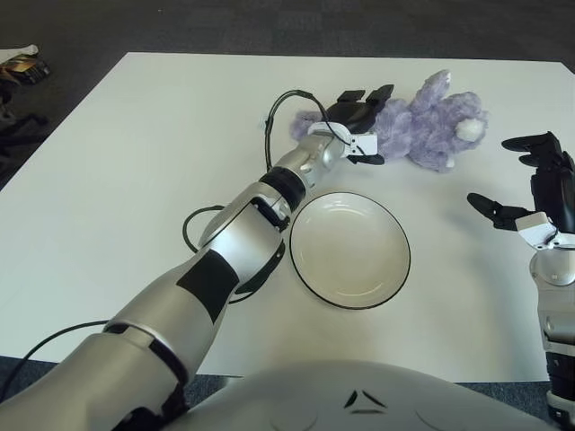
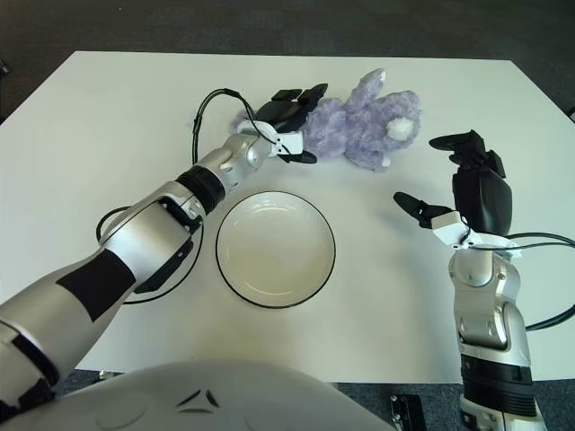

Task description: Put the doll into the plate.

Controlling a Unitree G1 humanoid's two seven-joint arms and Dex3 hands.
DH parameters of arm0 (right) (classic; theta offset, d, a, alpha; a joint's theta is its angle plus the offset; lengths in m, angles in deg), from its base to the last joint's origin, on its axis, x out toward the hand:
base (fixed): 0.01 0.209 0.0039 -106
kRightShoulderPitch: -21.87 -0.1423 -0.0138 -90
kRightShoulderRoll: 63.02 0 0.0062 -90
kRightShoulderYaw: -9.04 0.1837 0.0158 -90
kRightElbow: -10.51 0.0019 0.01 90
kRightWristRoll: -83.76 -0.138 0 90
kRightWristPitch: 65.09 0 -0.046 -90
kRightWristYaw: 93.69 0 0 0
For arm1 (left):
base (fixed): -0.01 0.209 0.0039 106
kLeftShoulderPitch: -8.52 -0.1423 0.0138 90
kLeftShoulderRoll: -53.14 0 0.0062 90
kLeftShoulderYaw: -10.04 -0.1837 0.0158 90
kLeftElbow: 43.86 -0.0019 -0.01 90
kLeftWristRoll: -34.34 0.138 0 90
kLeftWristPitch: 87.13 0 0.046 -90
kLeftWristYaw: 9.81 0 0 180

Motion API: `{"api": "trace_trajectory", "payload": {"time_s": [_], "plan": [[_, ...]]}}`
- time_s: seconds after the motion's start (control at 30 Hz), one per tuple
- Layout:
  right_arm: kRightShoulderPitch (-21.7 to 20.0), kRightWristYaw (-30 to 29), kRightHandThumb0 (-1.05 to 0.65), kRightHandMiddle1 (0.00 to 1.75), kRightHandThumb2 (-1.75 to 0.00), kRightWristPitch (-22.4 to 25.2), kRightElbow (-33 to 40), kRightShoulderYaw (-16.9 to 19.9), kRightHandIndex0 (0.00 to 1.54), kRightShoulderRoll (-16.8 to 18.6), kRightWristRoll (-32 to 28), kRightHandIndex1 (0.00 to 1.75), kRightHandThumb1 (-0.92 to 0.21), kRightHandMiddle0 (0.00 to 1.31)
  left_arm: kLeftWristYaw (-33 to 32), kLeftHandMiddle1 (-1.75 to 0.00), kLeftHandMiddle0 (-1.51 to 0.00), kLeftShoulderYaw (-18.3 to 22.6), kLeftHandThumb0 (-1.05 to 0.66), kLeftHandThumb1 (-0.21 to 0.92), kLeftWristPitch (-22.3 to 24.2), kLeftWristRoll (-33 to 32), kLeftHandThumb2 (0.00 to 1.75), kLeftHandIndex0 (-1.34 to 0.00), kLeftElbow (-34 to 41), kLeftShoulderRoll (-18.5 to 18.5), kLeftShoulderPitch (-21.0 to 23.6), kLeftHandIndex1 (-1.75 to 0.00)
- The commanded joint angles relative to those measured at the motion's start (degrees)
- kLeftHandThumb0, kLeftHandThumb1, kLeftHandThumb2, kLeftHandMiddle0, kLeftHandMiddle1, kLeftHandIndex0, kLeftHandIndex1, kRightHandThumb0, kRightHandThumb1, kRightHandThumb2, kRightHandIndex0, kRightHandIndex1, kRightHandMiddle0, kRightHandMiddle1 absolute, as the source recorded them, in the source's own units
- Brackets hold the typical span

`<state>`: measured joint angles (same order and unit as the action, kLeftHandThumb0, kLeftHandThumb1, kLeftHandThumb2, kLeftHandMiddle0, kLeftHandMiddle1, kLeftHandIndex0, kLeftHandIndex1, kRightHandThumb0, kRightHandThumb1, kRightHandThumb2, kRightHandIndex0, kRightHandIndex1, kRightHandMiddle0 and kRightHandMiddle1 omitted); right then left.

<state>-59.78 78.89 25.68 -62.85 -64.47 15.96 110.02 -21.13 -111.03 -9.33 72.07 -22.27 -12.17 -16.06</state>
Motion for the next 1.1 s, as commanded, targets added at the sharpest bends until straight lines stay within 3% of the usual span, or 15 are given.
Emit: {"api": "trace_trajectory", "payload": {"time_s": [0.0, 0.53, 1.07], "plan": [[0.8, 0.6, -0.39, 1.18, -1.00, 1.4, 1.6, 0.6, 0.05, 1.0, 0.1, 1.08, -0.27, 0.00, -1.7, -0.32, 0.00, -0.5, -0.75, 0.49, -0.1, 0.7, 0.64, 0.00, -1.3, 0.7, 2.4, -0.31], [1.2, 1.3, -0.35, 1.16, -1.04, 2.7, 2.9, 0.5, 0.04, 1.8, 0.5, 1.03, -0.26, 0.00, -2.4, -0.43, 0.00, -0.4, -0.75, 0.47, -1.0, -0.3, 0.67, 0.00, -2.4, 1.8, 3.1, -0.40], [3.1, 1.3, -0.40, 1.16, -1.02, 1.9, 4.9, 0.0, 0.04, 2.7, 0.6, 1.02, -0.28, 0.00, -5.1, -0.52, 0.00, -2.0, -0.69, 0.39, 3.0, 1.4, 0.76, 0.00, -5.4, 4.3, 4.8, -0.47]]}}
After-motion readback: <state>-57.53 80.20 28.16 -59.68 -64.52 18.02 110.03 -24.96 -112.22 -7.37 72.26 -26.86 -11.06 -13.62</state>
